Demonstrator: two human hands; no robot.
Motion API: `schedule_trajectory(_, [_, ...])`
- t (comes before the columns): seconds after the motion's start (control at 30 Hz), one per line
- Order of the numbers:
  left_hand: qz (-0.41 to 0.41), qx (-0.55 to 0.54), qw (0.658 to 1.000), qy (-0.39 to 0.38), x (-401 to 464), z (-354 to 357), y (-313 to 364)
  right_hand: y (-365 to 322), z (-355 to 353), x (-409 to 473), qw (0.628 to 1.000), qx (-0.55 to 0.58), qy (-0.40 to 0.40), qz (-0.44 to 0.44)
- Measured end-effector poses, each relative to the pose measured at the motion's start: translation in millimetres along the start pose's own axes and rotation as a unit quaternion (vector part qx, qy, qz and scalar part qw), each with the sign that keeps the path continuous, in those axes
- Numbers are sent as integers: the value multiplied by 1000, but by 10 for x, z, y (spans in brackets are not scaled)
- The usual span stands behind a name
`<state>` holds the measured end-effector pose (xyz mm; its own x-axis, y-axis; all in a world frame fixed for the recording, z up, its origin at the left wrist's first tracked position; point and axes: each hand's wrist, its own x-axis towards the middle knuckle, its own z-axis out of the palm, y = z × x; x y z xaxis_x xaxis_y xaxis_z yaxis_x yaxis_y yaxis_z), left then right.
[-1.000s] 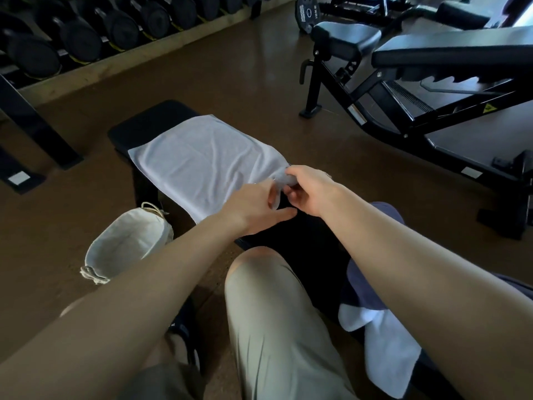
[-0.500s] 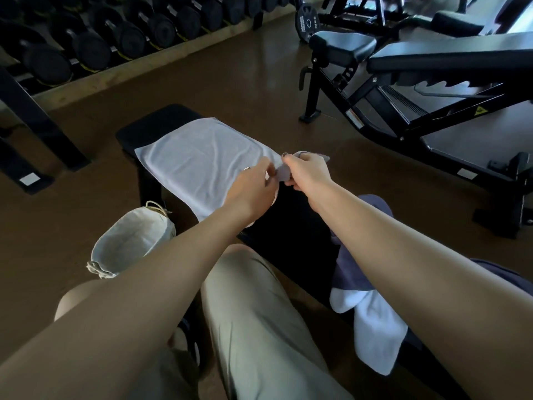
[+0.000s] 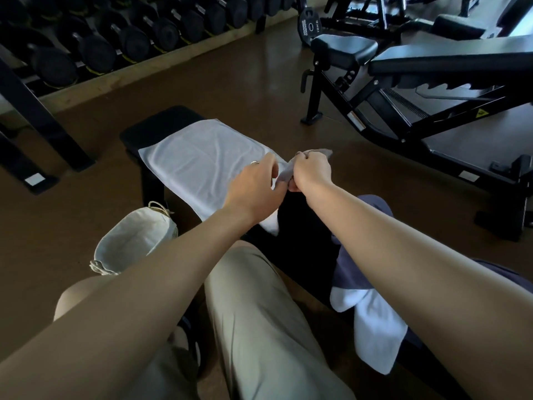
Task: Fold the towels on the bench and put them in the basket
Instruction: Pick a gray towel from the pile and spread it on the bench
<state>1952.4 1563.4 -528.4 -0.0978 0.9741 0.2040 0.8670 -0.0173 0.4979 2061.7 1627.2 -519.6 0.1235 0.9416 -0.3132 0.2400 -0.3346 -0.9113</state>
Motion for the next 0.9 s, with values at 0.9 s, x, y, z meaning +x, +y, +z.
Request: schedule_trajectory(0.9, [41, 78, 915, -393, -208, 175, -101, 452, -399, 379, 932, -345, -81, 80])
